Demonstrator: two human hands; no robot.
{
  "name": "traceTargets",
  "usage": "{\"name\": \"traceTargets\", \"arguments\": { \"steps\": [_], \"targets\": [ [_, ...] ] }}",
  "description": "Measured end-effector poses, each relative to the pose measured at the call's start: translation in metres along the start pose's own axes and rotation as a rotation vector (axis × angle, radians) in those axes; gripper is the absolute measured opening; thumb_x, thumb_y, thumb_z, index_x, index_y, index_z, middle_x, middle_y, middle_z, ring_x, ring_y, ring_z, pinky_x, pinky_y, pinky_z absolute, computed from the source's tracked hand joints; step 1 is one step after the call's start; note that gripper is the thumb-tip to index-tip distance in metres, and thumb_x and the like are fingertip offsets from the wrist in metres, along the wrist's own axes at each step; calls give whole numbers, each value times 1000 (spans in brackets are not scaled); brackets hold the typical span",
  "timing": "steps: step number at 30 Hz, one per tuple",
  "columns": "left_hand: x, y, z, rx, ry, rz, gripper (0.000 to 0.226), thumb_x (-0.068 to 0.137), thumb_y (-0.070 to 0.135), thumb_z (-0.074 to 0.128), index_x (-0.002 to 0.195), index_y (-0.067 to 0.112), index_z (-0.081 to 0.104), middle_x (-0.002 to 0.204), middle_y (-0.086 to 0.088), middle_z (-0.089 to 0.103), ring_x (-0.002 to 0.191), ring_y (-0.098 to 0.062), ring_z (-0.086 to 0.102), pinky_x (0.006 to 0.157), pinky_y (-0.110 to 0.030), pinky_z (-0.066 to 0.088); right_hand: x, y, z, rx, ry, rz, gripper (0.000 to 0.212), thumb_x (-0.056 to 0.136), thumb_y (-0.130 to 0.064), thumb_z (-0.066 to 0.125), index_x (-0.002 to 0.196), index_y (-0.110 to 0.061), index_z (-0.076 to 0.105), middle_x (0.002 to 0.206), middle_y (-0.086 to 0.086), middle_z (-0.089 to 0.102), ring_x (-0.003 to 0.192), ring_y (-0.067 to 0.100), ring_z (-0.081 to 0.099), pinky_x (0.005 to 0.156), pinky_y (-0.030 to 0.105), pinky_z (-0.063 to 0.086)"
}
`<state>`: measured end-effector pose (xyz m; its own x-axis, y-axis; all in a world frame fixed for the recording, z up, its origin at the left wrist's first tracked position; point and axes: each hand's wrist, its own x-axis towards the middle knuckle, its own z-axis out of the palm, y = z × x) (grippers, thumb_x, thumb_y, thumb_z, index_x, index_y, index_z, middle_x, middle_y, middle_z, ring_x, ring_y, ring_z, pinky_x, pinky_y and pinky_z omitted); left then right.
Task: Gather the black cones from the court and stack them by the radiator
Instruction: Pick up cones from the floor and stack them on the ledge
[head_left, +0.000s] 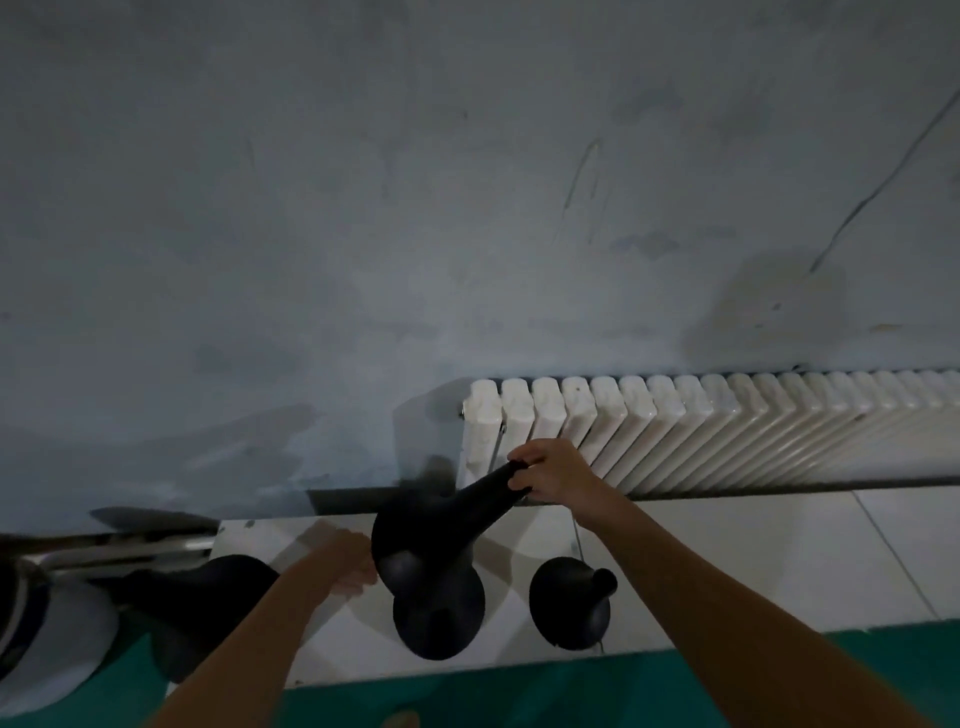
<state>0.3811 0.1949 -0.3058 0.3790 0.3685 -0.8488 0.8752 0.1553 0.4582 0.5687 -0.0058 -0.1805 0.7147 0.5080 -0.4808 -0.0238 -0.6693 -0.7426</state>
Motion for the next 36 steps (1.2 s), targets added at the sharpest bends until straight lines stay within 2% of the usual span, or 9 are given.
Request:
{"name": "traceTargets", "arguments": {
  "steps": [4, 8, 13, 17, 19, 21, 27, 32, 36],
  "targets": [
    [19, -17, -2, -104, -20, -67, 26, 100, 12, 42, 81, 4, 58, 77, -11, 61, 67, -23, 57, 61, -31, 44, 2, 5, 18, -31, 24, 14, 30, 76, 2, 74, 105, -2, 68, 83, 1, 62, 83, 21, 64, 79, 32, 58],
    [35, -29, 5, -147, -69, -103, 24, 101, 17, 38, 101, 2, 56, 89, -13, 62, 81, -25, 59, 79, -38, 46, 6, 10, 36, -94, -10, 44, 17, 75, -3, 77, 82, -15, 67, 78, 1, 63, 74, 15, 64, 74, 31, 59],
    [53, -49, 13, -308, -99, -206, 17, 95, 1, 40, 85, -3, 53, 77, -18, 59, 68, -27, 57, 61, -35, 48, 8, 19, 62, -140, -15, 51, 27, 75, -11, 79, 100, -11, 67, 84, -8, 59, 76, 10, 62, 70, 23, 58],
    [62, -66, 21, -450, -155, -240, 20, 94, -5, 37, 81, 3, 50, 69, -14, 48, 60, -22, 46, 57, -31, 45, 9, 33, 84, -189, -38, 94, 26, 75, -14, 79, 95, -17, 62, 89, -3, 58, 76, 11, 59, 71, 22, 55],
    [63, -73, 27, -472, -174, -220, 17, 94, -3, 41, 88, -1, 56, 77, -13, 54, 71, -23, 53, 72, -36, 48, 8, 43, 97, -262, -47, 112, 28, 77, -15, 76, 99, -17, 60, 92, -3, 55, 72, 2, 51, 58, 8, 42],
    [63, -79, 34, -538, -157, -217, 15, 96, 0, 43, 96, -2, 58, 85, -13, 57, 80, -25, 56, 84, -40, 45, 6, 51, 111, -326, -46, 112, 28, 76, -15, 74, 96, -18, 55, 96, -2, 53, 75, 5, 48, 54, 7, 32],
    [55, -82, 39, -499, -275, -177, 34, 100, 9, 40, 132, 3, 49, 130, -17, 53, 123, -33, 52, 104, -44, 40, 2, 76, 152, -335, -13, 125, 28, 74, -8, 71, 98, -14, 58, 106, 4, 55, 94, 19, 53, 75, 25, 46],
    [49, -79, 37, -436, -323, -98, 36, 100, 5, 35, 133, 7, 48, 125, -15, 55, 112, -30, 56, 101, -42, 42, 11, 94, 156, -337, 5, 210, 26, 82, 0, 58, 103, -14, 60, 104, 8, 64, 93, 22, 60, 73, 25, 45],
    [42, -68, 30, -429, -325, -46, 30, 101, 8, 37, 127, 3, 51, 115, -15, 59, 104, -30, 59, 97, -41, 42, 7, 97, 142, -266, -17, 259, 20, 81, -2, 63, 96, -13, 60, 102, 12, 68, 95, 25, 62, 78, 27, 46]
  ]
}}
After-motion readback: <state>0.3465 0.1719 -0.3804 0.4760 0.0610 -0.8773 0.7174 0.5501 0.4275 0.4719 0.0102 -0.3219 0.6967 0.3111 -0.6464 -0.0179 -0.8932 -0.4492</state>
